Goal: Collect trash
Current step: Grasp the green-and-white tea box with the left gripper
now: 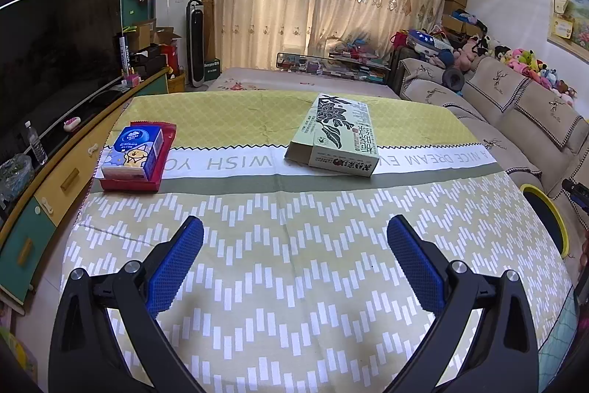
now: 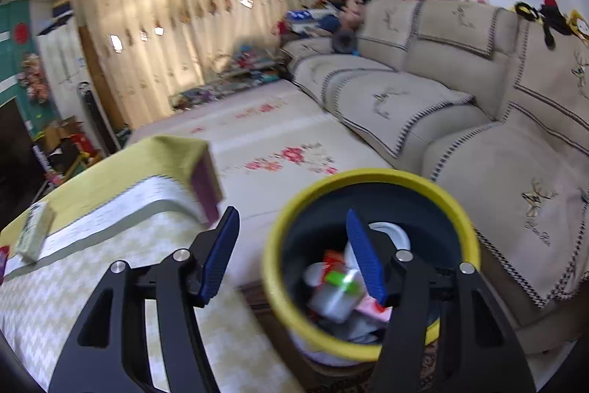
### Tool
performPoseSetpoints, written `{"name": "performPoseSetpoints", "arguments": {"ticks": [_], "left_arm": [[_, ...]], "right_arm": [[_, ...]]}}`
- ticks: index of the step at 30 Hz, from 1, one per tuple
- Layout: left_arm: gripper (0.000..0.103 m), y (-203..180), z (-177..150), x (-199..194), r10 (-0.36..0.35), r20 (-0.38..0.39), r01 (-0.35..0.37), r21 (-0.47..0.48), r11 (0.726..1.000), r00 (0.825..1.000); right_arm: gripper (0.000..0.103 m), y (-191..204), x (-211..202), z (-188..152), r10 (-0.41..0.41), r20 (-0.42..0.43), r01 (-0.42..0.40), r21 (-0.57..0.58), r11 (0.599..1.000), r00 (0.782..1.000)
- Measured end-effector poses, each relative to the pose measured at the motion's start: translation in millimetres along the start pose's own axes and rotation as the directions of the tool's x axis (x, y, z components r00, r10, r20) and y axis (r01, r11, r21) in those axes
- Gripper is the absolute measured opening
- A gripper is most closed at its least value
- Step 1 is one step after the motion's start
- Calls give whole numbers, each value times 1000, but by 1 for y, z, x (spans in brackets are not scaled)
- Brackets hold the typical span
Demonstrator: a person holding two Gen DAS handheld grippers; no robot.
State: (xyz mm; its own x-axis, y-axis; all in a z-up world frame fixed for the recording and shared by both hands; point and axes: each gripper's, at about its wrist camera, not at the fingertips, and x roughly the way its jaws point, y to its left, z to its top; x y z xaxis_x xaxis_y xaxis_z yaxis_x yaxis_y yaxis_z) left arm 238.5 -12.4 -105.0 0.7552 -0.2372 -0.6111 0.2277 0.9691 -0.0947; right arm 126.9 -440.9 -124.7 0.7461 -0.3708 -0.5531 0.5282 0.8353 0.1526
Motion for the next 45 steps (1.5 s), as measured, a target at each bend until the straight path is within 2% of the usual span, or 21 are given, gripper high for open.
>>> {"name": "performPoseSetpoints", "arguments": {"ticks": [4, 7, 10, 13, 16, 17, 20, 26, 30, 37, 40, 45], "left_arm": [[98, -1, -2, 2, -3, -8, 3, 7, 1000, 1000], [98, -4, -3, 5, -9, -21, 9, 15, 1000, 1000], [98, -9, -2, 8, -57, -40, 58, 13, 998, 998], [98, -18, -1, 19, -116, -103, 117, 8, 993, 988], [98, -35, 9, 39, -156, -203, 168, 43, 985, 967], [98, -41, 16, 46, -152, -225, 171, 66, 983, 962], [98, -52, 42, 65, -110, -226, 139, 116, 983, 968], [98, -59, 88, 118, -78, -250, 112, 124, 986, 965], [98, -64, 107, 147, -36, -261, 77, 146, 986, 965], [98, -79, 120, 183, 57, -283, 9, 226, 974, 957], [98, -77, 123, 194, 76, -307, -10, 211, 977, 949], [98, -65, 129, 206, 75, -312, -15, 191, 982, 947]], "right_arm": [[59, 24, -19, -12, 9, 55, -5, -67, 998, 998], [64, 32, -35, -17, 10, 124, 2, -98, 995, 992], [69, 36, -42, -19, 0, 159, 19, -117, 993, 987], [72, 35, -40, -19, -2, 147, 18, -110, 994, 989], [77, 34, -38, -19, -2, 131, 15, -100, 995, 991], [79, 36, -37, -18, -2, 123, 14, -98, 995, 992], [79, 37, -32, -17, -2, 97, 12, -103, 995, 995], [79, 36, -30, -18, 10, 82, -2, -99, 995, 997], [79, 33, -27, -16, 20, 65, -14, -84, 996, 998], [79, 35, -27, -14, 24, 61, -19, -91, 996, 998], [79, 34, -29, -16, 28, 72, -22, -83, 996, 997], [79, 32, -29, -16, 29, 68, -24, -77, 997, 997]]}}
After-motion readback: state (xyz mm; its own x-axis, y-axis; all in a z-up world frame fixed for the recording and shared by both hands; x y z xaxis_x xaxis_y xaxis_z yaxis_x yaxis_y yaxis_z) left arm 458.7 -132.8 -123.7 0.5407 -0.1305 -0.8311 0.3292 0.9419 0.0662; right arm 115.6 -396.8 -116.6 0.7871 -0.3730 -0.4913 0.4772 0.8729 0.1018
